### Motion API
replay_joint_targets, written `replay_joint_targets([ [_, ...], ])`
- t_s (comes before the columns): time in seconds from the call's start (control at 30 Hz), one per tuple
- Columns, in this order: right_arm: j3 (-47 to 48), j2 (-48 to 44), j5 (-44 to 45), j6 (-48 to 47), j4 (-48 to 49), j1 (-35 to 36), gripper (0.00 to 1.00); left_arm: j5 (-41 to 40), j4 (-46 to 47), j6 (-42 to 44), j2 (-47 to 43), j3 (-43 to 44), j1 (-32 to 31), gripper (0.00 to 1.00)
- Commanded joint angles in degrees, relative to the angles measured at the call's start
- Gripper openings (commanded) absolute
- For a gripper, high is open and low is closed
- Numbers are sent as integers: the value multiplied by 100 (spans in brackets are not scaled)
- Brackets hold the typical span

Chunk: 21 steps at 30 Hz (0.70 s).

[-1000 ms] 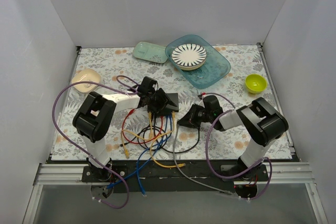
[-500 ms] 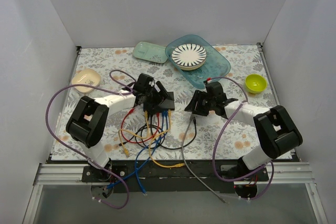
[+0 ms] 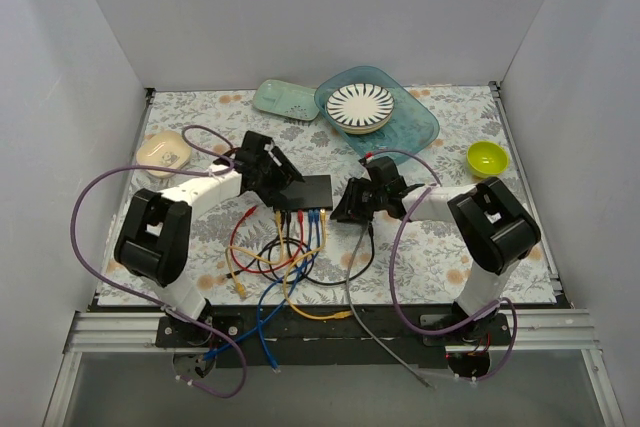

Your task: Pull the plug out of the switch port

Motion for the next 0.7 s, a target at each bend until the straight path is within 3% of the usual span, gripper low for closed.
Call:
replay_joint_targets([
  [0.0, 107, 177, -119, 184, 273, -3, 37, -504, -407, 39, 20, 118, 784, 68],
  [0.2, 423, 493, -14, 210, 97, 6, 35, -733, -459, 153, 503, 469, 1295, 68],
  [0.37, 599, 669, 39, 306, 71, 6, 34, -110, -266, 136, 1137, 611, 1287, 66],
  [0.67, 933, 819, 153, 289, -140, 6, 39, 234, -2, 188, 444, -303, 1102, 64],
])
